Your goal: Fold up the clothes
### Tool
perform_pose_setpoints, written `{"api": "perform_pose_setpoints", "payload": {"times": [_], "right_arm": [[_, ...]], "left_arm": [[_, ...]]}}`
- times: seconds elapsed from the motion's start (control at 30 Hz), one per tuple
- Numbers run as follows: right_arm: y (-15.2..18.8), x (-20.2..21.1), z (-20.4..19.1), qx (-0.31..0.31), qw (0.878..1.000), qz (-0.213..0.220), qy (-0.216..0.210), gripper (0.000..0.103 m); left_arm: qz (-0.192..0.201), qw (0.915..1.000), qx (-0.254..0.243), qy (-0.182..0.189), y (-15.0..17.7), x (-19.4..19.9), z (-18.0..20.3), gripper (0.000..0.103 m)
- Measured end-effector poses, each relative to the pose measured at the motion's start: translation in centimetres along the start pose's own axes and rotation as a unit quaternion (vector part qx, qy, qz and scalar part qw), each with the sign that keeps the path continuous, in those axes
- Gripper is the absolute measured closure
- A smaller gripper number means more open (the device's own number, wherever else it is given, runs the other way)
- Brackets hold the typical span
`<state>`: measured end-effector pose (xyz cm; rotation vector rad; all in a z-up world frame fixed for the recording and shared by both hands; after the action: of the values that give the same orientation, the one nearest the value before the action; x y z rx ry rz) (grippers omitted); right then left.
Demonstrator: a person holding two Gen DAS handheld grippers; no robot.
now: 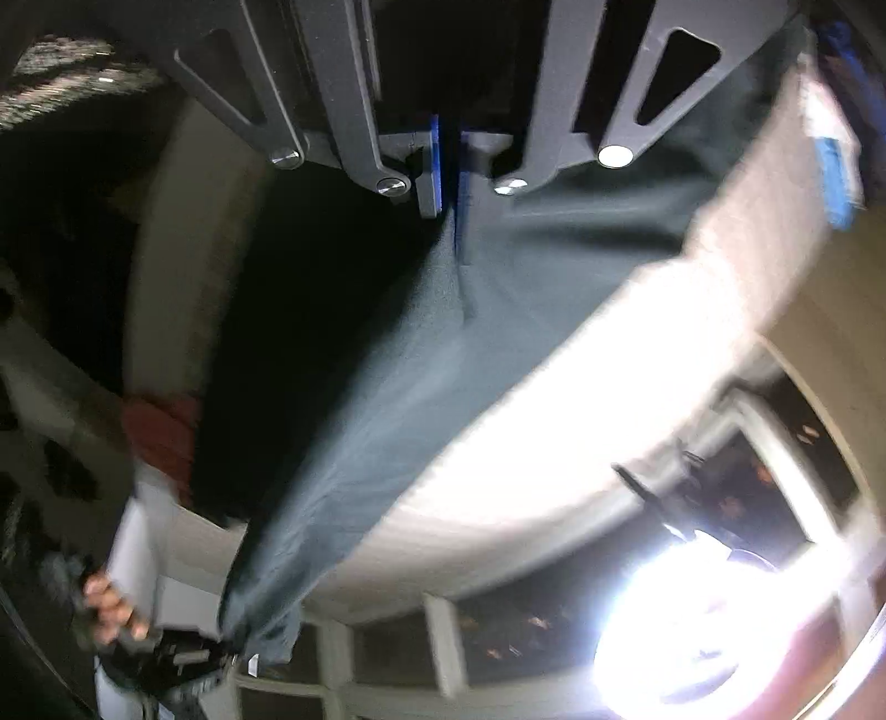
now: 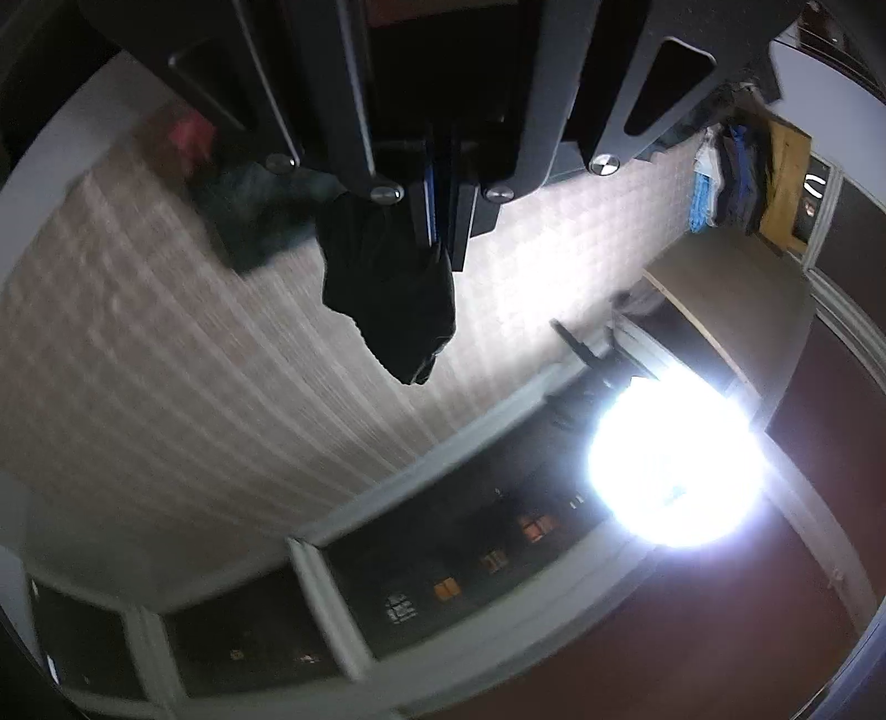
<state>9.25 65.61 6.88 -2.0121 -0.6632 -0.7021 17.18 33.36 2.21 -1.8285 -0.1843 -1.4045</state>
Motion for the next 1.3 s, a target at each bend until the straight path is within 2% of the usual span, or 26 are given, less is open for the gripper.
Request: {"api": "perform_pose_setpoints", "payload": {"times": [0.07, 0.13, 0.17, 0.2, 0.23, 0.27, 0.33, 0.37, 0.5, 0.57, 0.67, 0.73, 0.77, 1.0, 1.07, 1.13, 1.3], "right_arm": [[4.5, -2.6, 4.6, -0.030, 0.997, -0.062, 0.027, 0.097], [8.8, -4.3, 8.9, -0.078, 0.986, -0.136, 0.053, 0.096], [9.9, -4.4, 10.1, -0.099, 0.982, -0.151, 0.047, 0.096], [10.0, -3.9, 10.6, -0.115, 0.982, -0.147, 0.031, 0.095], [9.6, -3.2, 10.9, -0.120, 0.983, -0.136, 0.021, 0.090], [8.8, -2.4, 11.0, -0.111, 0.986, -0.123, 0.021, 0.079], [6.7, -0.9, 10.8, -0.083, 0.992, -0.094, 0.024, 0.062], [5.5, -0.5, 10.5, -0.072, 0.994, -0.082, 0.018, 0.060], [1.8, -2.0, 9.5, -0.020, 0.996, -0.083, 0.019, 0.060], [1.5, -4.5, 10.0, 0.011, 0.992, -0.114, 0.045, 0.060], [2.3, -7.9, 11.4, 0.012, 0.984, -0.167, 0.059, 0.060], [1.8, -7.5, 10.8, 0.032, 0.986, -0.153, 0.057, 0.063], [1.5, -7.3, 10.4, 0.043, 0.987, -0.145, 0.056, 0.075], [-0.3, -5.8, 8.0, 0.114, 0.988, -0.093, 0.051, 0.078], [-1.6, -5.3, 7.7, 0.135, 0.987, -0.063, 0.062, 0.078], [-2.7, -6.8, 8.5, 0.144, 0.985, -0.055, 0.077, 0.078], [-0.9, -11.7, 10.3, 0.107, 0.981, -0.149, 0.060, 0.077]], "left_arm": [[-0.045, 0.9983, -0.011, 0.035, 1.9, -2.2, 1.5, 0.072], [-0.078, 0.9951, -0.028, 0.053, 3.4, -3.4, 2.7, 0.072], [-0.087, 0.9939, -0.036, 0.058, 3.7, -3.4, 3.0, 0.072], [-0.093, 0.9929, -0.041, 0.063, 3.7, -3.2, 3.2, 0.072], [-0.092, 0.9925, -0.040, 0.069, 3.4, -2.8, 3.1, 0.072], [-0.089, 0.9929, -0.039, 0.070, 2.9, -2.5, 2.8, 0.069], [-0.078, 0.9944, -0.036, 0.061, 1.4, -1.8, 1.7, 0.064], [-0.072, 0.9952, -0.037, 0.054, 0.8, -1.4, 1.6, 0.064], [-0.060, 0.9969, -0.036, 0.035, -0.8, -1.1, 2.0, 0.064], [-0.061, 0.9968, -0.036, 0.037, -1.3, -2.4, 2.8, 0.064], [-0.071, 0.9959, -0.036, 0.041, -1.6, -4.1, 3.8, 0.064], [-0.082, 0.9952, -0.034, 0.041, -1.4, -4.8, 4.1, 0.064], [-0.087, 0.9949, -0.031, 0.041, -1.2, -5.1, 4.1, 0.064], [-0.102, 0.9941, -0.009, 0.036, -1.1, -5.9, 3.2, 0.064], [-0.099, 0.9945, -0.005, 0.034, -1.5, -6.0, 3.0, 0.064], [-0.095, 0.9949, 0.000, 0.034, -2.0, -6.4, 2.7, 0.064], [-0.104, 0.9936, -0.002, 0.044, -2.7, -7.3, 3.1, 0.064]]}}
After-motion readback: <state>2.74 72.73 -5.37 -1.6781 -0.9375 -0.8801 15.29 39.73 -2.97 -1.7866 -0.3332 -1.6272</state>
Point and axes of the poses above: each gripper's, at about its wrist camera, not at the fingertips, and x roughly against the way its jaws point, z to its right, y to its underside, the point moved 10 cm from there along -x, roughly the way its jaws point, and after that the axes turned 3 degrees about y, right-handed, at the moved point
